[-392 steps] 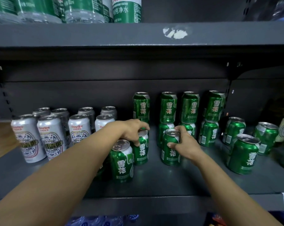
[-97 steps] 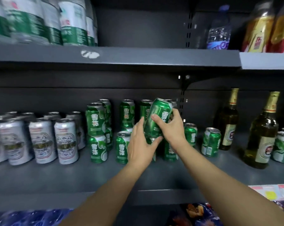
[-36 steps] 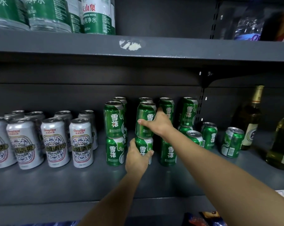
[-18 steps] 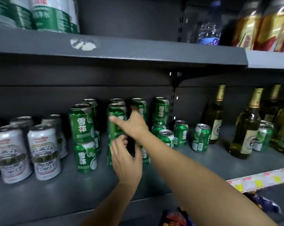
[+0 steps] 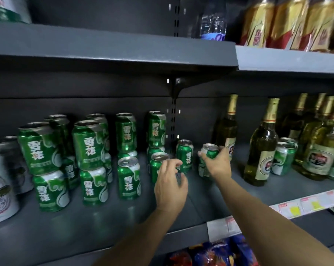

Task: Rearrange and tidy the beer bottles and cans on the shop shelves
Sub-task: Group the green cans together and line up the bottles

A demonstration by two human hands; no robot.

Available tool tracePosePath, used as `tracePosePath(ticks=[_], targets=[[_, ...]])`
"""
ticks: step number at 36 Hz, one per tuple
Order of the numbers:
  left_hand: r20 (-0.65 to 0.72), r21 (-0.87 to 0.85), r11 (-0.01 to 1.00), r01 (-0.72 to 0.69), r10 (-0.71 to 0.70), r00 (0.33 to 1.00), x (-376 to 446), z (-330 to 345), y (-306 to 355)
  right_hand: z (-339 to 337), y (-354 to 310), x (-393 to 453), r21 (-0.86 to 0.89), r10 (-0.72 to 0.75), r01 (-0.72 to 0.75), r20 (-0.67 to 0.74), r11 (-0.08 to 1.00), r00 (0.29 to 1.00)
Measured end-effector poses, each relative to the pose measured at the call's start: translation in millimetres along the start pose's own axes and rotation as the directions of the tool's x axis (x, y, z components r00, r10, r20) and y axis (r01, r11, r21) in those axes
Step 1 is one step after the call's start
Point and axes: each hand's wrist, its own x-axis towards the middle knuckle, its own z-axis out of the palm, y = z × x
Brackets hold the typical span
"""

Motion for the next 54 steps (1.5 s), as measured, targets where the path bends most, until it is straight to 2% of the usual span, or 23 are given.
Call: tracePosePath(ticks=[7, 12, 15, 19, 21, 23, 25, 27, 28, 31, 34, 38, 42, 47, 50, 54], targets=[[0.175, 0.016, 0.999, 0.037, -0.039, 0.984, -12.6, 27.1, -1.9, 0.2, 13.5, 20.4, -0.193, 0.037, -0.025, 0.057, 0.981, 0.998], [0.267, 0.008, 0.997, 0.072, -0.072, 0.961, -17.9, 42.0, 2.3, -8.9, 21.6, 22.9, -0.245, -0.060, 0.070, 0.046, 0.967, 0.997], [0.332, 0.015, 0.978, 0.206, -0.199, 0.922, -10.8, 55.2, 9.3, -15.8, 27.0, 10.7, -0.156, -0.133, 0.139, 0.047, 0.978, 0.990], [0.408, -0.088, 0.899, 0.430, -0.361, 0.839, 1.2, 72.2, 19.2, -26.4, 23.4, -7.9, -0.032, -0.222, 0.229, 0.151, 0.973, 0.963], [0.383, -0.111, 0.875, 0.472, -0.400, 0.833, 2.9, 75.5, 24.2, -31.5, 19.6, -14.3, -0.011, -0.274, 0.286, 0.251, 0.958, 0.928], [0.270, -0.065, 0.887, 0.458, -0.426, 0.864, 3.1, 72.3, 26.2, -34.5, 17.3, -15.7, 0.032, -0.293, 0.304, 0.370, 0.952, 0.882], [0.199, -0.021, 0.898, 0.439, -0.427, 0.882, -0.9, 65.8, 24.8, -39.8, 12.9, -13.6, 0.221, -0.261, 0.176, 0.454, 0.959, 0.852], [0.210, -0.033, 0.910, 0.414, -0.399, 0.893, -8.6, 60.2, 22.2, -39.0, 7.9, -4.3, 0.391, -0.193, 0.005, 0.442, 0.920, 0.876], [0.224, -0.048, 0.912, 0.408, -0.389, 0.894, -12.6, 57.5, 22.6, -34.1, 7.1, 4.0, 0.404, -0.170, -0.011, 0.409, 0.915, 0.897], [0.230, -0.066, 0.909, 0.412, -0.388, 0.892, -21.4, 51.4, 22.3, -11.6, 4.9, 23.3, 0.266, -0.153, 0.057, 0.354, 0.962, 0.923], [0.192, -0.090, 0.889, 0.449, -0.427, 0.884, -26.3, 43.9, 18.2, 15.8, 0.1, 34.0, 0.168, -0.137, 0.069, 0.438, 0.983, 0.888], [0.131, -0.058, 0.909, 0.412, -0.402, 0.906, -28.7, 28.0, 10.1, 44.8, 1.4, 45.4, 0.126, -0.115, 0.061, 0.477, 0.990, 0.871], [0.104, -0.048, 0.922, 0.385, -0.379, 0.920, -31.1, 12.7, 7.1, 68.4, 14.5, 51.9, 0.083, -0.069, 0.036, 0.444, 0.996, 0.893], [0.080, -0.043, 0.930, 0.365, -0.361, 0.929, -34.2, -4.1, 3.6, 63.1, 14.8, 41.1, -0.041, -0.176, 0.204, 0.360, 0.978, 0.916], [0.069, -0.017, 0.926, 0.377, -0.375, 0.924, -36.8, -16.9, 1.7, 51.7, 8.3, 19.9, -0.037, -0.203, 0.215, 0.200, 0.976, 0.958], [0.064, 0.032, 0.932, 0.361, -0.362, 0.930, -38.2, -33.1, -0.4, 32.3, -24.6, -9.6, 0.162, -0.196, 0.198, -0.030, 0.967, 0.980]])
